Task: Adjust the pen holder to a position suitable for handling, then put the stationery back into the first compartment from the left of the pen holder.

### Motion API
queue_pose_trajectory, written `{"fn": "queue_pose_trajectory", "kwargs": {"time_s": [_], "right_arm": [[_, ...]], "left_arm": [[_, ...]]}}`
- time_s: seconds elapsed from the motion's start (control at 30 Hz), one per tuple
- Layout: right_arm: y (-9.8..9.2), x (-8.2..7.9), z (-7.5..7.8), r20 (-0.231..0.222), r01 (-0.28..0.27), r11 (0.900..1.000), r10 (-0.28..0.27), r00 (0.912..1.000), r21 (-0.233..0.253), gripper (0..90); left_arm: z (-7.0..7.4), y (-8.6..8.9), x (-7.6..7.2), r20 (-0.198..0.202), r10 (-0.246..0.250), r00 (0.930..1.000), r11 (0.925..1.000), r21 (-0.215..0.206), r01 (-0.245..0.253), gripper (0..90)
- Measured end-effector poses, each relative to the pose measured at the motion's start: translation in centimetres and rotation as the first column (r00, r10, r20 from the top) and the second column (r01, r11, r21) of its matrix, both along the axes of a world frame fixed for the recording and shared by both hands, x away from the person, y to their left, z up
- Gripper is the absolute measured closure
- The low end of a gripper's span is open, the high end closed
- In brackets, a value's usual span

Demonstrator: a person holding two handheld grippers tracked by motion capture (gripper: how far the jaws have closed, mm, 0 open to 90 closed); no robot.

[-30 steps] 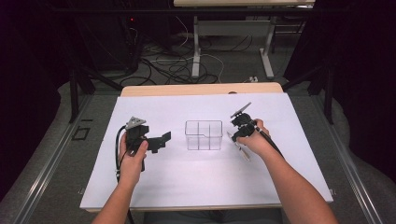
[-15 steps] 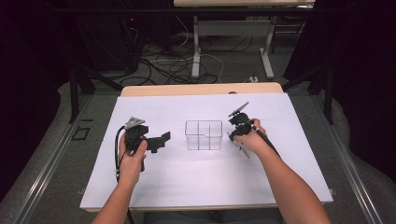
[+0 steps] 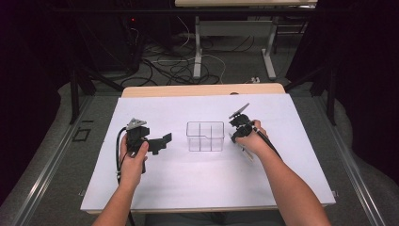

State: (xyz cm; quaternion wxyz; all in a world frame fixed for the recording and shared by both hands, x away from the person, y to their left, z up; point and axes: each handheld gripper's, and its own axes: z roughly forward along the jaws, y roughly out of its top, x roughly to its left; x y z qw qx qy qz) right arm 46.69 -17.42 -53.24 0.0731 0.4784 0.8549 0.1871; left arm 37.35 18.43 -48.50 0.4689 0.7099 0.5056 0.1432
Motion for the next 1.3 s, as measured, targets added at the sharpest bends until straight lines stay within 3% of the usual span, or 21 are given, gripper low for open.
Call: {"fn": "queue_pose_trajectory", "kwargs": {"time_s": [0.23, 0.3, 0.37, 0.5, 0.7, 0.83, 0.93, 0.97, 1.07, 1.3], "right_arm": [[-0.1, 0.0, 0.1, -0.007, -0.009, 1.0, 0.009, 0.9999, 0.007, 79.7], [0.1, -0.2, 0.2, -0.011, 0.023, 1.0, -0.023, 0.9997, 0.01, 79.8], [-0.1, -0.1, 0.3, 0.016, 0.008, 1.0, -0.008, 0.9998, 0.018, 79.9], [-0.4, -0.2, 1.3, 0.03, 0.022, 1.0, -0.023, 0.9993, 0.018, 80.0], [-1.2, -0.4, 2.8, 0.128, 0.074, 0.99, -0.089, 0.9878, 0.12, 80.0], [-1.6, -0.8, 4.2, 0.217, 0.066, 0.983, -0.103, 0.9708, 0.171, 80.0], [-1.8, -1.2, 5.1, 0.302, 0.048, 0.978, -0.109, 0.947, 0.204, 80.0], [-1.7, -1.3, 5.4, 0.309, 0.05, 0.978, -0.112, 0.9443, 0.202, 80.0], [-1.4, -1.8, 6.4, 0.378, 0.032, 0.971, -0.123, 0.9178, 0.239, 80.0], [-0.2, -2.6, 9.0, 0.498, -0.029, 0.962, -0.114, 0.8595, 0.271, 80.0]], "left_arm": [[0.0, 0.0, 0.0, -0.001, -0.002, 1.0, 1.0, -0.005, 0.002, 0.3], [-0.1, 0.0, 0.0, -0.003, -0.003, 1.0, 1.0, -0.002, 0.003, 0.3], [-0.1, 0.0, 0.0, -0.007, -0.007, 0.9999, 1.0, 0.0, 0.007, 0.3], [-0.1, 0.0, 0.0, -0.005, -0.003, 1.0, 1.0, 0.001, 0.003, 0.3], [-0.1, 0.2, 0.1, -0.008, 0.001, 1.0, 1.0, -0.004, -0.001, 0.3], [-0.1, 0.3, 0.1, -0.004, 0.007, 1.0, 0.9999, -0.008, -0.007, 0.3], [-0.2, 0.2, 0.1, -0.008, 0.006, 0.9999, 1.0, -0.004, -0.006, 0.3], [-0.2, 0.2, 0.1, -0.007, 0.005, 1.0, 1.0, -0.002, -0.005, 0.3], [-0.2, 0.2, 0.1, -0.008, 0.006, 0.9999, 1.0, -0.001, -0.006, 0.3], [-0.2, 0.3, 0.1, -0.001, 0.008, 1.0, 0.9998, 0.016, -0.008, 0.4]]}}
